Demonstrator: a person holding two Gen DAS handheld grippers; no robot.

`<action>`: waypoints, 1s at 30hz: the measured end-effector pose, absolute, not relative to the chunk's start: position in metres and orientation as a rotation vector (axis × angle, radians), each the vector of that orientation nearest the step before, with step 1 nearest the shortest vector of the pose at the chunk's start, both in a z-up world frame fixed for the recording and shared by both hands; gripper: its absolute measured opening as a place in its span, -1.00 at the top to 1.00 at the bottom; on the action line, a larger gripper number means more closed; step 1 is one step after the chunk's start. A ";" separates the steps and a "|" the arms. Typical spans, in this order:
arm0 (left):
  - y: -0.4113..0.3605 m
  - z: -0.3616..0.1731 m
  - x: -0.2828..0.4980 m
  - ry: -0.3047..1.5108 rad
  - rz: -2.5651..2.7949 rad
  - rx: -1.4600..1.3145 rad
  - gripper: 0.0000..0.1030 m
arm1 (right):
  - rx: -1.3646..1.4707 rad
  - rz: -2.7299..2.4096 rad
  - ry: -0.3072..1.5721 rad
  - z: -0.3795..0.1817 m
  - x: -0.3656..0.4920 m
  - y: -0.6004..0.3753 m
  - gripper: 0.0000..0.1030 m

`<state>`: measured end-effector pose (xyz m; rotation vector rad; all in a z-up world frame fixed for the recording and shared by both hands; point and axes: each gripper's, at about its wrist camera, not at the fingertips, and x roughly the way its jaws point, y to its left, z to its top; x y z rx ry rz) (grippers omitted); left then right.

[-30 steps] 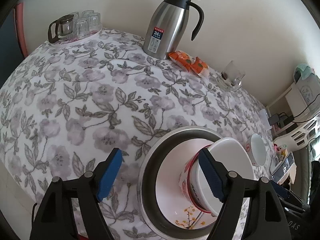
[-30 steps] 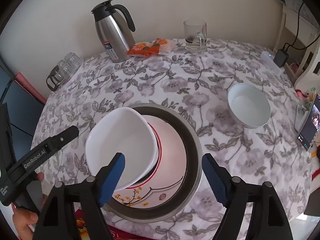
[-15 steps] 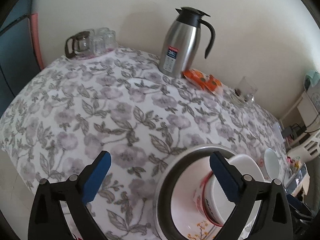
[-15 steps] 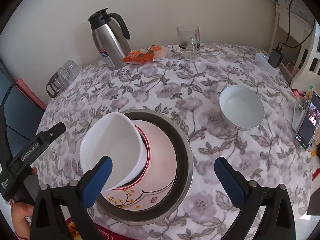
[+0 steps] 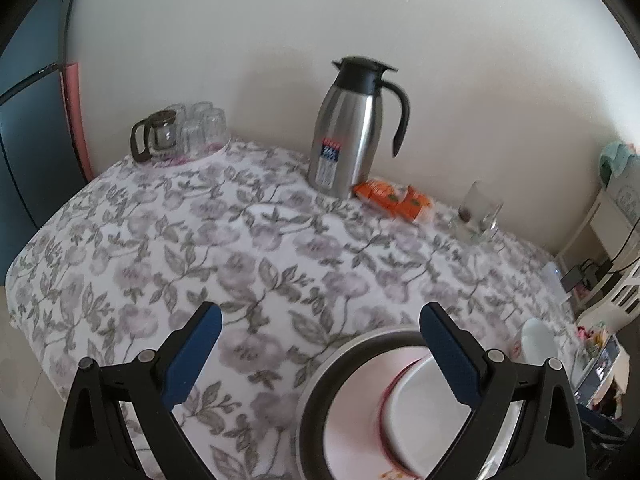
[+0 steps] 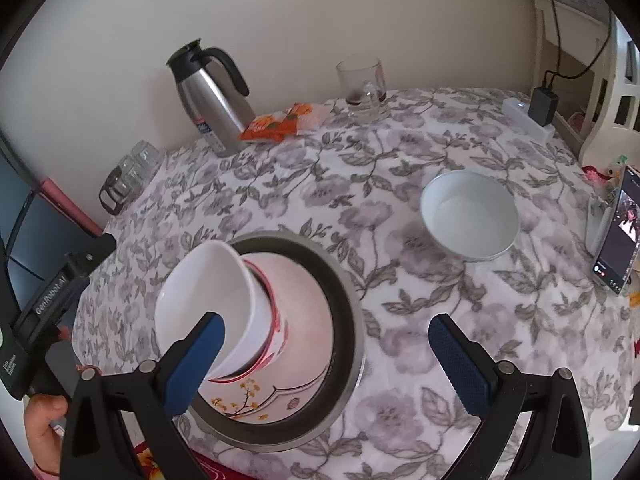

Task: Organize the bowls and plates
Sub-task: 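Move both tools away from the basin to the white round bowl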

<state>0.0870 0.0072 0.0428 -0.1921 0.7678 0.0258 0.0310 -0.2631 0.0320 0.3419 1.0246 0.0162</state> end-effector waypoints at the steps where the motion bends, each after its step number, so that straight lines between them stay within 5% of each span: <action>1: 0.005 0.046 0.088 0.763 0.018 -0.198 -0.93 | 0.345 0.011 1.019 0.034 0.030 -0.267 -1.00; 18: -0.093 0.104 0.100 0.742 -0.228 -0.157 -0.93 | 0.386 -0.121 0.965 0.051 0.025 -0.348 -1.00; 30: -0.180 0.090 0.102 0.821 -0.391 -0.076 -0.93 | 0.480 -0.256 0.969 0.029 0.022 -0.416 -1.00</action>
